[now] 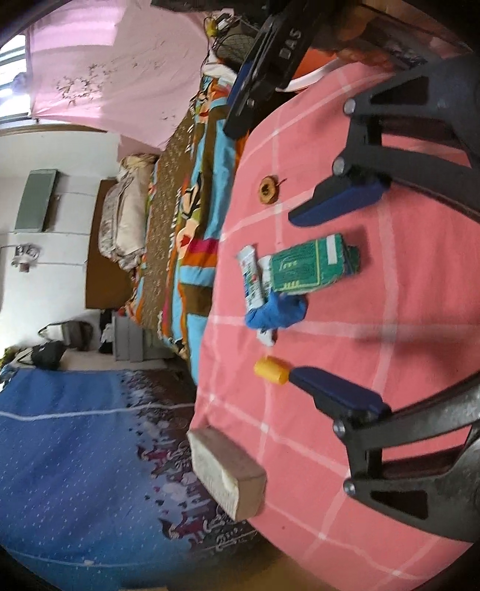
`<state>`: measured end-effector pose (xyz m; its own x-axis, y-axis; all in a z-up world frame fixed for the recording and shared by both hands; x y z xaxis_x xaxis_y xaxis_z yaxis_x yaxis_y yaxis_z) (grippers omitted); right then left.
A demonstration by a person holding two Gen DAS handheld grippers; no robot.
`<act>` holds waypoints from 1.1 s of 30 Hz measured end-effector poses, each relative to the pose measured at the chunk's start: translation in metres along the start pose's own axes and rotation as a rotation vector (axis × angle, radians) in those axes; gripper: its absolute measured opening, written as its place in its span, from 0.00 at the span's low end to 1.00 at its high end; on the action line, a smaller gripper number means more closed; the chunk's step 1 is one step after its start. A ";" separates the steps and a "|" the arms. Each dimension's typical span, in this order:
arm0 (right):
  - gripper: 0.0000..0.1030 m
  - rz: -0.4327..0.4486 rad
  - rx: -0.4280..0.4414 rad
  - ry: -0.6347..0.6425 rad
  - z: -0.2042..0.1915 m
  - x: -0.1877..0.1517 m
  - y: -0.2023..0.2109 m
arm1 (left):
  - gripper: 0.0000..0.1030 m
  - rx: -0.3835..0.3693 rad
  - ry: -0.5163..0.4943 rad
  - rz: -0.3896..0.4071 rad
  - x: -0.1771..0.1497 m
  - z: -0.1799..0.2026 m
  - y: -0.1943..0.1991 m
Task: Collect trash
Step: 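Grasp the green packet with the left gripper while the right gripper grasps the wooden slice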
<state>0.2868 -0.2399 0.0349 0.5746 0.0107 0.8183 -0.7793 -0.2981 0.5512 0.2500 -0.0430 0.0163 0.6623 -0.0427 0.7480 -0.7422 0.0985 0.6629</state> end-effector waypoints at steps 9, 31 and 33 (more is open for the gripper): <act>0.56 -0.181 0.027 0.094 -0.019 0.001 -0.035 | 0.45 -0.053 -0.034 -0.090 0.001 0.007 -0.015; 0.25 -0.282 0.044 0.188 -0.038 0.000 -0.056 | 0.30 -0.101 0.028 -0.076 -0.003 -0.004 -0.010; 0.25 -0.241 0.048 0.192 -0.039 0.000 -0.048 | 0.30 -0.108 0.044 -0.059 -0.004 -0.008 -0.006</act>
<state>0.3148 -0.1886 0.0148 0.6803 0.2654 0.6832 -0.6110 -0.3094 0.7287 0.2528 -0.0356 0.0093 0.7102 -0.0084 0.7039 -0.6881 0.2032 0.6966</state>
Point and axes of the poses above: each gripper's, at about its wrist camera, not at the fingertips, and y roughly against the way its jaws point, z to its right, x to its top, the point moved 1 cm from there along -y, roughly the way its jaws point, and after that the axes turned 9 degrees about -z, right-handed, at the moved point
